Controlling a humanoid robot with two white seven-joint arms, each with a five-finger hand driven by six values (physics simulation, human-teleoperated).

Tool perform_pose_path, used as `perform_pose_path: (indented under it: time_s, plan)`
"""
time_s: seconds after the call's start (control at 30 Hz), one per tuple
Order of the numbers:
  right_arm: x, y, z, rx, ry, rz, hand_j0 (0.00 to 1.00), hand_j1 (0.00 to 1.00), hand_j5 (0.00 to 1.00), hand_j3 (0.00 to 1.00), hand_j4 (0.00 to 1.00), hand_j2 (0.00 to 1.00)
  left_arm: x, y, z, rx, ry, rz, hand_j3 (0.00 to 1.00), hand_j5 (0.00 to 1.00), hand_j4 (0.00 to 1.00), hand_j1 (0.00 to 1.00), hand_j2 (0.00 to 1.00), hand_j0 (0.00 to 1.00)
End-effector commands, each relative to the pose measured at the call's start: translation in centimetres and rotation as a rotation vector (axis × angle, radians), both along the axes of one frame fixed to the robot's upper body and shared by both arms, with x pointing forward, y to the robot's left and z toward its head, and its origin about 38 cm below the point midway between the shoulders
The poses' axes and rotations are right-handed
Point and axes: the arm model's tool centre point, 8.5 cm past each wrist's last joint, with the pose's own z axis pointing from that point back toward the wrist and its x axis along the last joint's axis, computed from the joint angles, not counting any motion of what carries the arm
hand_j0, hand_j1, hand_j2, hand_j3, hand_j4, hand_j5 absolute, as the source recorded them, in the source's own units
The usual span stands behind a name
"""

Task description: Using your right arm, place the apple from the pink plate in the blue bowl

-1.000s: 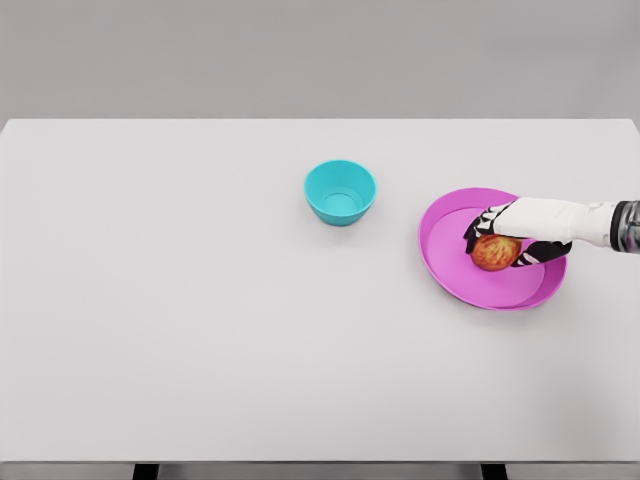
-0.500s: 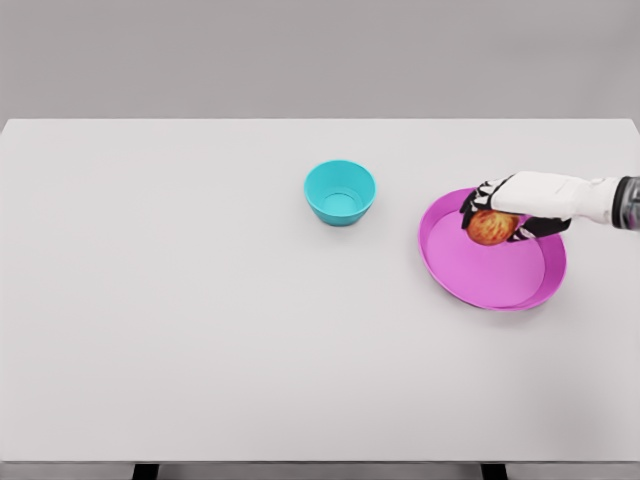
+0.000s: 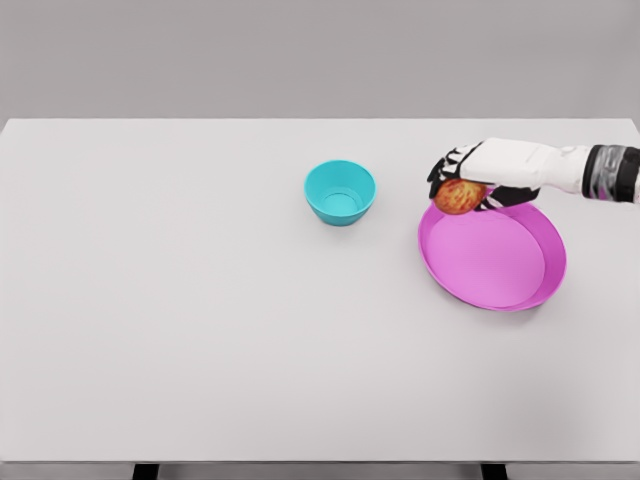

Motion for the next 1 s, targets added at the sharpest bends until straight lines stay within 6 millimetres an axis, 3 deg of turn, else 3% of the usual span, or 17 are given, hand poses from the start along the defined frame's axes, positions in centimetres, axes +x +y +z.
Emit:
perform_pose_path:
  time_s: [0.0,0.53,0.67,0.97]
  plan:
    - [0.2,1.2,0.0,0.026,0.0,0.015,0.56,0.56,0.56,0.56,0.56,0.56,0.0,0.0,0.0,0.0,0.0,0.0,1.0,1.0,1.0,1.0,1.0,1.0]
    - [3.3,4.6,1.3,0.066,-0.033,0.021,0.56,0.56,0.56,0.56,0.56,0.56,0.0,0.0,0.0,0.0,0.0,0.0,1.0,1.0,1.0,1.0,1.0,1.0]
    - [4.2,6.4,1.3,0.089,-0.028,0.032,0.56,0.56,0.56,0.56,0.56,0.56,0.0,0.0,0.0,0.0,0.0,0.0,1.0,1.0,1.0,1.0,1.0,1.0]
    - [5.3,7.7,1.3,0.096,-0.022,0.027,0.53,0.53,0.53,0.53,0.53,0.53,0.0,0.0,0.0,0.0,0.0,0.0,1.0,1.0,1.0,1.0,1.0,1.0]
